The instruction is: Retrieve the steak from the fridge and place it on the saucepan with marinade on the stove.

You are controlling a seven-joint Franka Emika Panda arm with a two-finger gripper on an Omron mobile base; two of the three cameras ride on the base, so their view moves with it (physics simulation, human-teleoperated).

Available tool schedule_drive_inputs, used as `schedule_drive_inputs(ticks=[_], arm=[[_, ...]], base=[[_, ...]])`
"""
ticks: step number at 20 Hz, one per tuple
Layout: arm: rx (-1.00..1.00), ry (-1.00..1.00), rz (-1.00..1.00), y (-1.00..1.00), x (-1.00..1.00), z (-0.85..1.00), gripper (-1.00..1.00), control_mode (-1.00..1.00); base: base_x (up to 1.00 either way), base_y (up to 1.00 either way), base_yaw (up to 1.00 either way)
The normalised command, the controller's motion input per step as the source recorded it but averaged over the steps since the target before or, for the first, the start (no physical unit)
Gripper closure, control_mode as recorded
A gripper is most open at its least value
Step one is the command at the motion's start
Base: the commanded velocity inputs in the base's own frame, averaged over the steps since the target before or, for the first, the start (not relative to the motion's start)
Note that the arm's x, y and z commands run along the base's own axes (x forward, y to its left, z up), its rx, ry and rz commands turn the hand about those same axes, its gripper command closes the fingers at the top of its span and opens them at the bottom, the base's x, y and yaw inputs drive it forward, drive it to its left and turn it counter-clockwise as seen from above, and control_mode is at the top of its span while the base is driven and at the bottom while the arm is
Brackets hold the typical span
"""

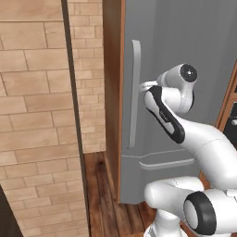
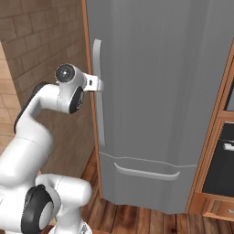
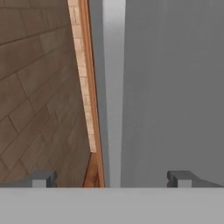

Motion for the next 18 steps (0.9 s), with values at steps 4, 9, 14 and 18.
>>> schedule_drive_inputs(ticks=[4,9,14,18], arm=[[0.00,-0.08,0.00,0.00,0.32,-0.04,-1.00,-1.00],[0.00,-0.01,0.00,0.00,0.38,-0.03,-1.00,-1.00],[0.00,0.01,0.00,0.00,0.44,-0.01,-1.00,-1.00],[0.00,0.04,0.00,0.00,0.44,0.00,-1.00,-1.00]], base=[[0.00,0.00,0.00],[0.00,0.00,0.00],[0.00,0.00,0.00],[0.00,0.00,0.00]])
